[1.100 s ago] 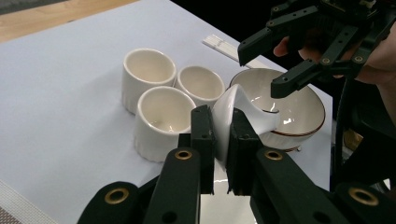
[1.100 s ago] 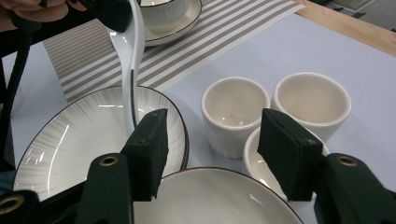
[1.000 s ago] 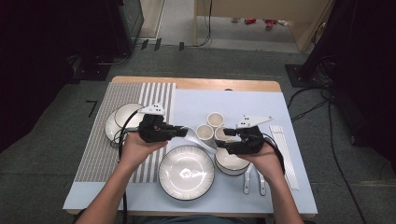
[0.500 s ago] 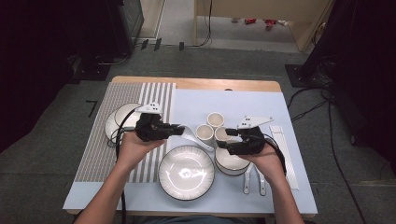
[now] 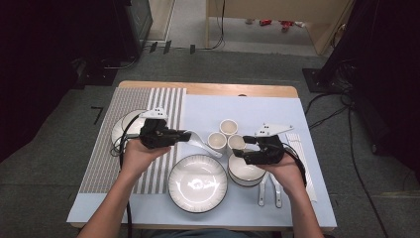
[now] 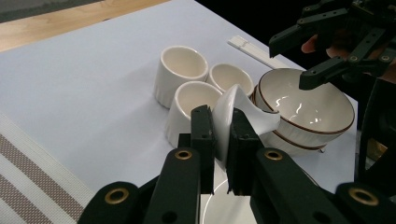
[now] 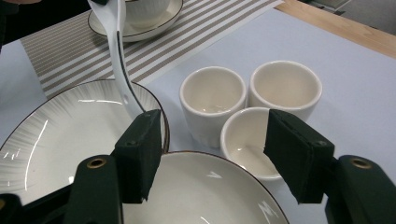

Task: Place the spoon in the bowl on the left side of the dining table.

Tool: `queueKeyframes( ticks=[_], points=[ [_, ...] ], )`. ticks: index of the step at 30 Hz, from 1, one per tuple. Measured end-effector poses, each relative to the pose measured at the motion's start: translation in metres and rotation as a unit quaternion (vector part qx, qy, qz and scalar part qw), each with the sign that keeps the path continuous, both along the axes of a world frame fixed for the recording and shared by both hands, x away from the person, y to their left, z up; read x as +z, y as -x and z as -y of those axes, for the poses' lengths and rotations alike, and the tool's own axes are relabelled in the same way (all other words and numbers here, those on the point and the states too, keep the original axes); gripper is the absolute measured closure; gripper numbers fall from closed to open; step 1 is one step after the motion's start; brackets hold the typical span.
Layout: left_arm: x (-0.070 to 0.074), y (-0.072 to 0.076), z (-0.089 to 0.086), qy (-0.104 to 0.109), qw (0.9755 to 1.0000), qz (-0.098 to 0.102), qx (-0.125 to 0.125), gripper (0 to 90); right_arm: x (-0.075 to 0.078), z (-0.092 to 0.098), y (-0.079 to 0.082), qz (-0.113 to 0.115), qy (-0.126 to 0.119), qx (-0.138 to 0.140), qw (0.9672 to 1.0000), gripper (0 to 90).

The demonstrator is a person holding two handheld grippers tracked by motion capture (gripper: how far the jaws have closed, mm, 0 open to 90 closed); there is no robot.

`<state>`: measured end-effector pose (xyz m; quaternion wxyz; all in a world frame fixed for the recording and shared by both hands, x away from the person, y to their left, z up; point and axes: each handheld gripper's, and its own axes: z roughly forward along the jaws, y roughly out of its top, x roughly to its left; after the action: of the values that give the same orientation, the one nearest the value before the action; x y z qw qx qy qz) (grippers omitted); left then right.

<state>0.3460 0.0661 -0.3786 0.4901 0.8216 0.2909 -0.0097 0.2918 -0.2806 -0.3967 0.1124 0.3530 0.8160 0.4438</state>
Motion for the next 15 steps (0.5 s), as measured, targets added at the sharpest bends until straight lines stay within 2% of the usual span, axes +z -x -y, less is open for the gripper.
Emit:
queueKeyframes(
  ticks=[5, 15],
  points=[
    [-0.0012, -0.0016, -0.0025, -0.007, 0.9999, 0.001, 0.008, 85.1, -0.0004, 0.0023, 0.0002, 0.003, 0.001, -0.005, 1.0, 35.8],
    [-0.0011, -0.0044, -0.0099, -0.001, 0.9998, -0.002, 0.018, 85.1, -0.0007, 0.005, 0.0012, 0.004, 0.001, -0.012, 0.9999, 35.1]
  ],
)
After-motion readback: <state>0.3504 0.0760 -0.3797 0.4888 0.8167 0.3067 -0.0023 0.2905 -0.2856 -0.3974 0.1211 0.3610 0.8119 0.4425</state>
